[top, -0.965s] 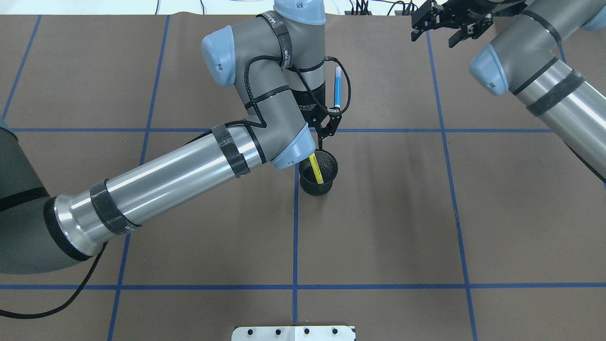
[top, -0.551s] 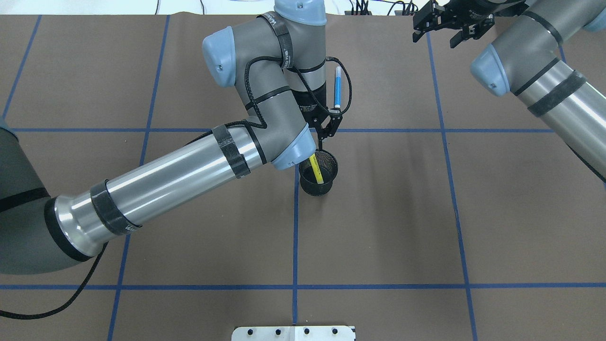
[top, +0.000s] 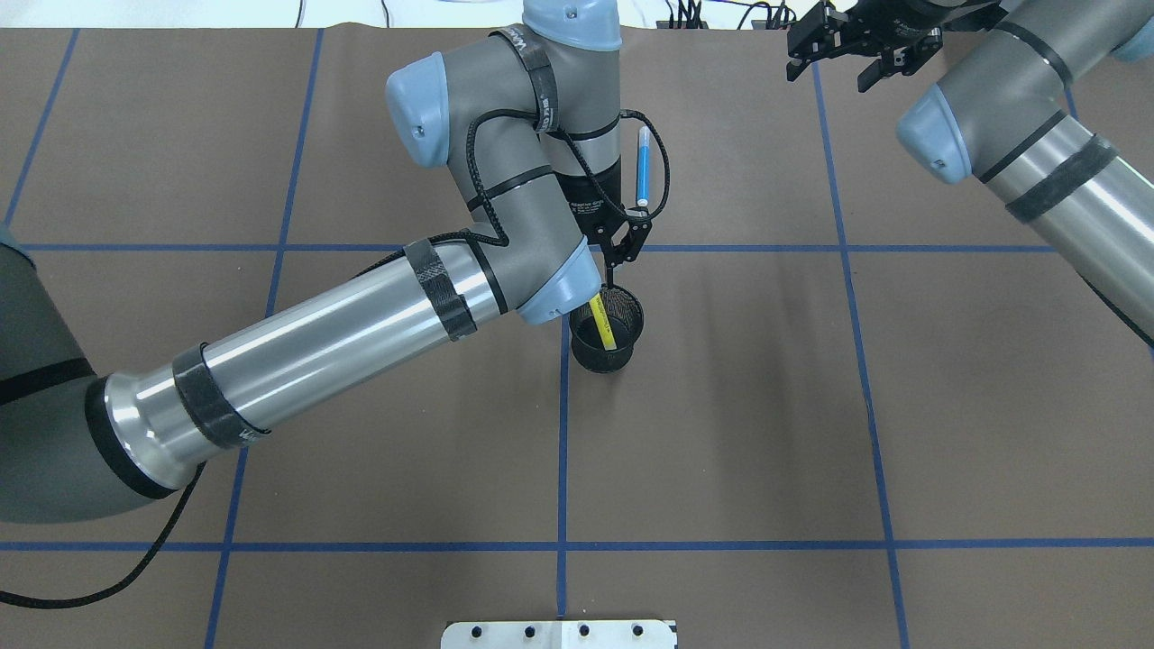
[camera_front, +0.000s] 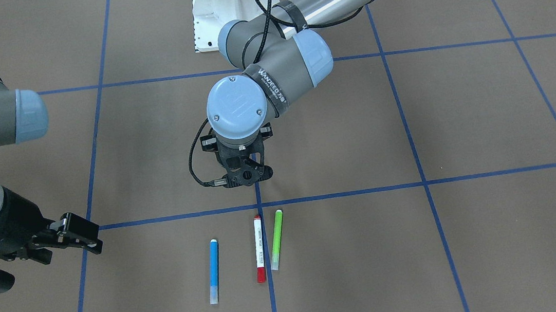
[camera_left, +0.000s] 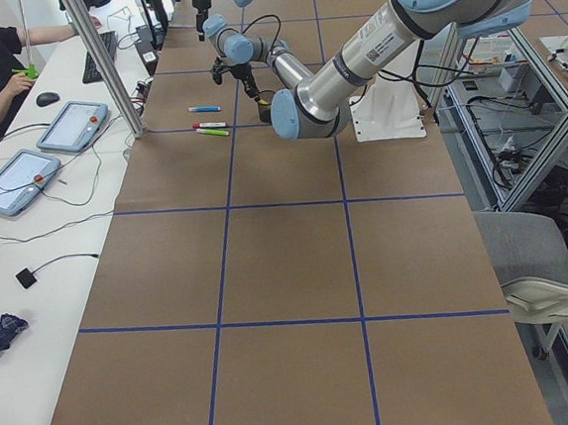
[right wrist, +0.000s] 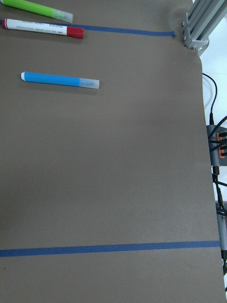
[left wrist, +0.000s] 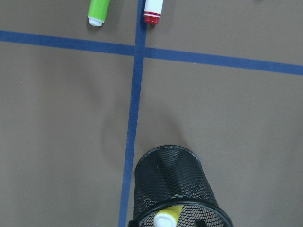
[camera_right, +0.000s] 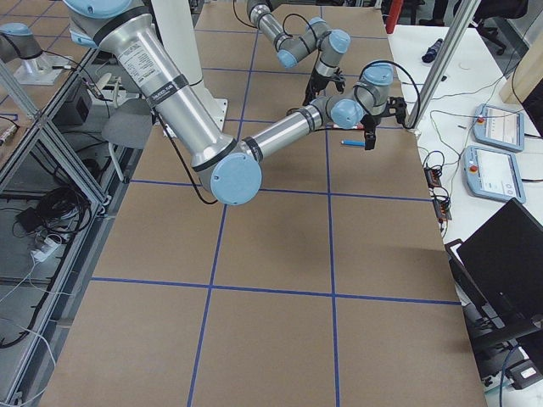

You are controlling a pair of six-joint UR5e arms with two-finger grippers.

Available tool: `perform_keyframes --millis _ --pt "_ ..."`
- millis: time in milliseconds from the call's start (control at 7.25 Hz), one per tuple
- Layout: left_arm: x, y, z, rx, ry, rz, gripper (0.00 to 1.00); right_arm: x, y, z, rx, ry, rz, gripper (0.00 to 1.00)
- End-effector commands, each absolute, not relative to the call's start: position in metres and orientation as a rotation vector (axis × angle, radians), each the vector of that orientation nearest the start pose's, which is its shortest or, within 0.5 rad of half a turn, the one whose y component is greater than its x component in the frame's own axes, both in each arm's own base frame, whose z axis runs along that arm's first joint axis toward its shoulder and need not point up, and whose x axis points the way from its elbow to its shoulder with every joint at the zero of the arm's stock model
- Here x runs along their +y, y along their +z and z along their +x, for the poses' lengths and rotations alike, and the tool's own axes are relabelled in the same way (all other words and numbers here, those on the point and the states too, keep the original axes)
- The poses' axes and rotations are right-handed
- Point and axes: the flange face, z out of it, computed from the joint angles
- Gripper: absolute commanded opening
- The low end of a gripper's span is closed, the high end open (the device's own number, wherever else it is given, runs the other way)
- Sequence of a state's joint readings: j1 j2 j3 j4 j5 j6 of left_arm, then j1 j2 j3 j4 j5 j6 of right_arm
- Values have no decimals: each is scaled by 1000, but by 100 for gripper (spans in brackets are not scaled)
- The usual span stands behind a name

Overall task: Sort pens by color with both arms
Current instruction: 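Grasp the yellow highlighter in the cup with the left gripper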

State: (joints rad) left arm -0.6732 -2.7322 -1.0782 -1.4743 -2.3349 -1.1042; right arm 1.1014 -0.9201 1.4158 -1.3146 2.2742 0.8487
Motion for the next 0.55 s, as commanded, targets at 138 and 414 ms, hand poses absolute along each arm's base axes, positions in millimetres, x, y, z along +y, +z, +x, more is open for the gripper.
perform_keyframes --millis 138,414 --pt "-561 97 604 857 28 -329 42 -680 302 -267 -966 85 160 100" --pt "-560 94 604 856 18 -328 30 -680 302 -267 -966 85 160 100"
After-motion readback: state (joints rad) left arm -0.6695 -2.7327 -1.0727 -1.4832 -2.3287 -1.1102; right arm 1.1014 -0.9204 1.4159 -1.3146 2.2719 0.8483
